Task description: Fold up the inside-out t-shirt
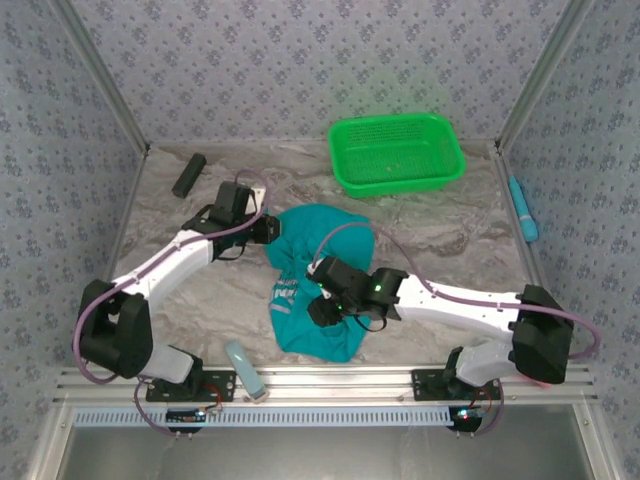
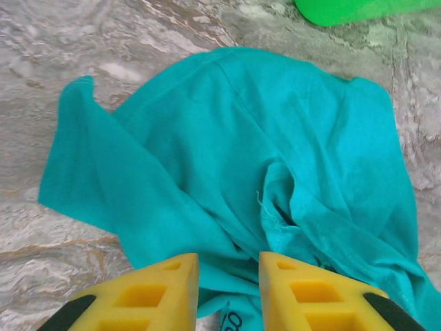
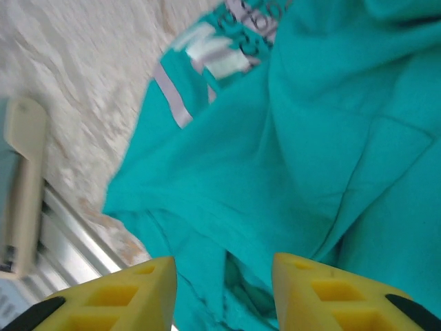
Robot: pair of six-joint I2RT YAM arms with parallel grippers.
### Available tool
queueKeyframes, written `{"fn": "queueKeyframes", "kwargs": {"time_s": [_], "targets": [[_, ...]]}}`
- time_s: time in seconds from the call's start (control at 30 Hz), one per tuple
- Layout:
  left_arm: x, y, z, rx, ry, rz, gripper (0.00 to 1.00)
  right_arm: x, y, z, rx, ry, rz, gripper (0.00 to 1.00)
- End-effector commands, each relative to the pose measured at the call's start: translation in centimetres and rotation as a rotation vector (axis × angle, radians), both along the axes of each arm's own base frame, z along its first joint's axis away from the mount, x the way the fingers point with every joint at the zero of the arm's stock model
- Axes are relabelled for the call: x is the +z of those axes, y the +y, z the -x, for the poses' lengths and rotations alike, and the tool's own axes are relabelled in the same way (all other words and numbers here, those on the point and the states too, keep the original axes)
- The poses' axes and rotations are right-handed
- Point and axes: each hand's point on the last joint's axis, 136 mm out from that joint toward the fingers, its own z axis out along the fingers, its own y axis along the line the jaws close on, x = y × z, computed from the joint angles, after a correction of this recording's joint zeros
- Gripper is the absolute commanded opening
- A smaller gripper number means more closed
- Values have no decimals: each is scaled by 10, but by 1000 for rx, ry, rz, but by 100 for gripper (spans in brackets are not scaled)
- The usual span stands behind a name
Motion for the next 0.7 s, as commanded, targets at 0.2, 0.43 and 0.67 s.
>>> {"fn": "queueKeyframes", "kwargs": {"time_s": [0.2, 0.43, 0.67], "targets": [[-17, -8, 50, 105, 226, 266, 32, -20, -16, -43, -156, 31, 48, 44], [-29, -24, 60, 136, 379, 292, 36, 13, -15, -95, -187, -38, -58, 50], [-47, -32, 42, 201, 447, 290, 37, 9, 4, -121, -177, -16, -81, 51]]}}
